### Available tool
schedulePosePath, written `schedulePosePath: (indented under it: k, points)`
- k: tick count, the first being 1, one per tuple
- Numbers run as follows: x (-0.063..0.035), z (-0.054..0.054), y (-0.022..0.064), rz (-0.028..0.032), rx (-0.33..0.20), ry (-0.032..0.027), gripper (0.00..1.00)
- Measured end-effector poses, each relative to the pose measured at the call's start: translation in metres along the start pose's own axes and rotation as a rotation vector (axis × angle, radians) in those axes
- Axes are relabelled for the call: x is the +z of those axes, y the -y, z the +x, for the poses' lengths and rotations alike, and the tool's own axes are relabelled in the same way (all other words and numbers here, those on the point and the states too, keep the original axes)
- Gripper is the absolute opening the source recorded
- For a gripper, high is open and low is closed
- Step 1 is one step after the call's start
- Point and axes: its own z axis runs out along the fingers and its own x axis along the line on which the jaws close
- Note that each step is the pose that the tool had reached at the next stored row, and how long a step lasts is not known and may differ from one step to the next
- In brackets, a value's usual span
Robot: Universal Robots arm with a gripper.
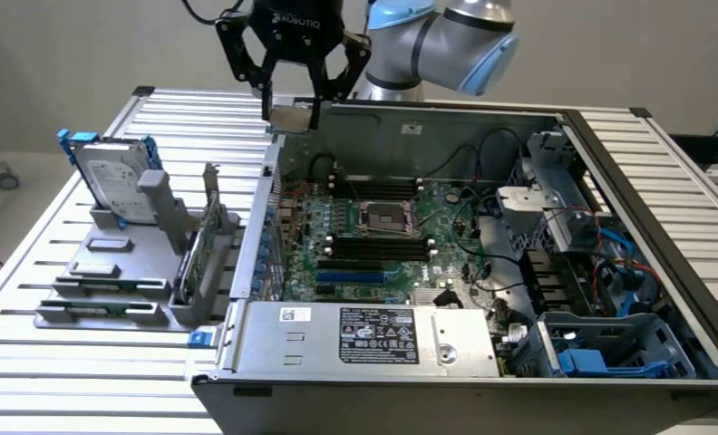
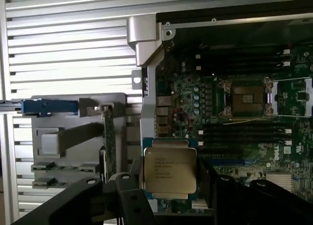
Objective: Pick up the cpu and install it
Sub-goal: 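Pick up the cpu and move it towards the insertion slot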
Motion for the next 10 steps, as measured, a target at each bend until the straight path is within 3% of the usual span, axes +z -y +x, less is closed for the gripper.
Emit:
schedulePosePath:
  k: [5, 10]
  points:
    - [0.0067, -0.015, -0.0142, -0.0001, 0.000, 0.0000, 0.55]
    - [0.0086, -0.037, -0.0222, -0.0002, 0.000, 0.0000, 0.55]
